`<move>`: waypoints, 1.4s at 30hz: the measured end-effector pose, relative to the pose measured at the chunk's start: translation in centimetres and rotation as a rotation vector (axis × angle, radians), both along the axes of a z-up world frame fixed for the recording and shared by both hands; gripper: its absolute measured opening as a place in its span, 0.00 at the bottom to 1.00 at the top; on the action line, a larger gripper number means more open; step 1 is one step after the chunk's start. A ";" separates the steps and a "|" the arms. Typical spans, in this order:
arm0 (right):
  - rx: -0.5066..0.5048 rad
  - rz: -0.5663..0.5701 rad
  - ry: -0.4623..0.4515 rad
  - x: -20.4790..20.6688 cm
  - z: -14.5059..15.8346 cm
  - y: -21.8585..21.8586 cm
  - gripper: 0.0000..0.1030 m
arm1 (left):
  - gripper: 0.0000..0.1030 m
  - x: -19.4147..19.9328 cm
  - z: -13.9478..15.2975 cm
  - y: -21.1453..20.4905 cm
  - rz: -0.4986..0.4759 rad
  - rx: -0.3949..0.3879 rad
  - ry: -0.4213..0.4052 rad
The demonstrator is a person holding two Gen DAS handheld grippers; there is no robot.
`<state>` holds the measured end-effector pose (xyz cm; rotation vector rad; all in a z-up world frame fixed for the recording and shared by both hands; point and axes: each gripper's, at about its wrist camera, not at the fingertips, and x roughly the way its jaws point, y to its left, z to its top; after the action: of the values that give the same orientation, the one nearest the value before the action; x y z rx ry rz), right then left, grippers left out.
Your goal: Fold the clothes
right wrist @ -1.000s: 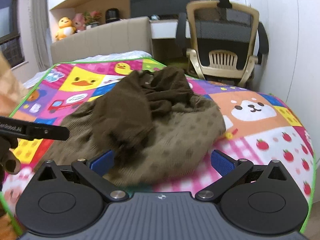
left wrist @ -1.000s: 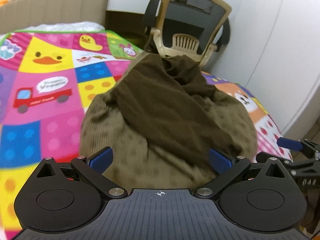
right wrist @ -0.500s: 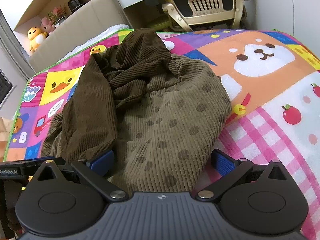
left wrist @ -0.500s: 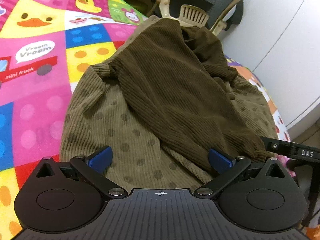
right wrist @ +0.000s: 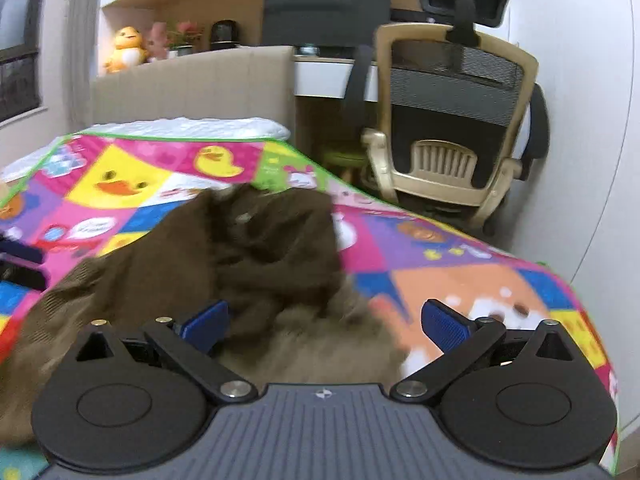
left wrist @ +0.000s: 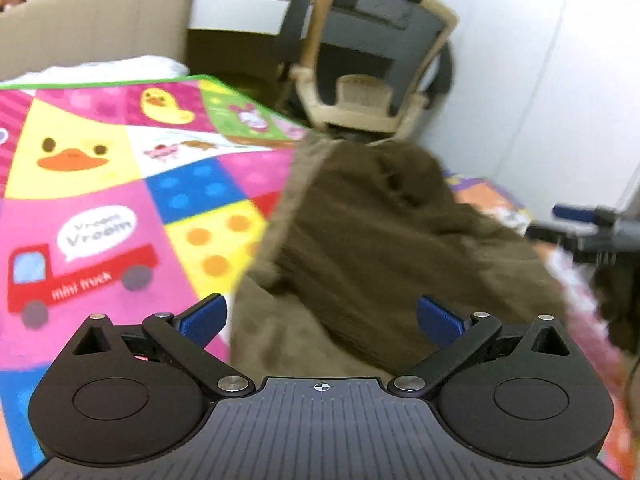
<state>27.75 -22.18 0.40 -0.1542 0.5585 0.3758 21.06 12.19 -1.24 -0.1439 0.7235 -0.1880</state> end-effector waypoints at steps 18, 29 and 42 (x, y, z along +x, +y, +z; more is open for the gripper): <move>0.035 0.072 0.262 -8.9 -3.2 -1.0 0.04 | 0.06 -5.1 -1.3 -0.7 -0.125 0.067 0.056; -0.012 -0.021 0.045 -16.8 0.3 -3.8 0.49 | 0.79 -13.8 3.3 -0.9 -0.200 0.023 -0.051; 0.025 0.021 -0.087 -17.0 1.6 -1.3 0.64 | 0.00 -12.8 -0.8 -12.4 -0.416 0.057 0.092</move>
<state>10.70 -23.44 2.01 -0.1519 0.4667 0.3942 8.30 -0.24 -1.99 0.0553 0.8449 -0.5592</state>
